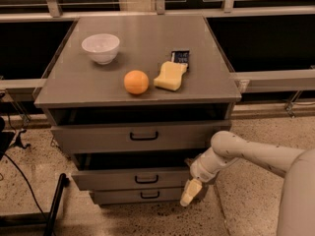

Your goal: Open middle drawer

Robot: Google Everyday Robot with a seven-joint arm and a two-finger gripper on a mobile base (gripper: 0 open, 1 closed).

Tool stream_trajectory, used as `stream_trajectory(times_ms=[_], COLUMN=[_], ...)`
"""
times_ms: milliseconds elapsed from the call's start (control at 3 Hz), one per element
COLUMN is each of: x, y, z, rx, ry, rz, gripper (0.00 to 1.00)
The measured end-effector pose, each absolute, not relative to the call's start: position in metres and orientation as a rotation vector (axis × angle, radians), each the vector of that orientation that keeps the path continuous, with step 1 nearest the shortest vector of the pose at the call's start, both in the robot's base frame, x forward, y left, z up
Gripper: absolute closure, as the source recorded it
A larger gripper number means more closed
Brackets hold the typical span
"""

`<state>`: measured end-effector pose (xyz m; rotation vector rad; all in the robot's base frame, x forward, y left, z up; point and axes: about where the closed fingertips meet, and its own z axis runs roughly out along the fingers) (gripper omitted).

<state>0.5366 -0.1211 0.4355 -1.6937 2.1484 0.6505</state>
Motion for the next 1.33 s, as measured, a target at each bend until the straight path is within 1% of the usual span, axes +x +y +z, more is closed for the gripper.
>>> stream_trajectory(times_ms=[333, 667, 1000, 1333], x=[0.507, 0.47, 0.446, 0.446], y=[-0.123, -0.136, -0.146, -0.146], z=[0.454, 0.476, 0.486, 0.486], rx=[-1.692, -1.705, -1.701, -1.701], ry=[2.249, 2.412, 2.506, 2.506], rz=[0.801, 0.944, 1.031, 1.031], gripper=[0.0, 0.0, 0.0, 0.0])
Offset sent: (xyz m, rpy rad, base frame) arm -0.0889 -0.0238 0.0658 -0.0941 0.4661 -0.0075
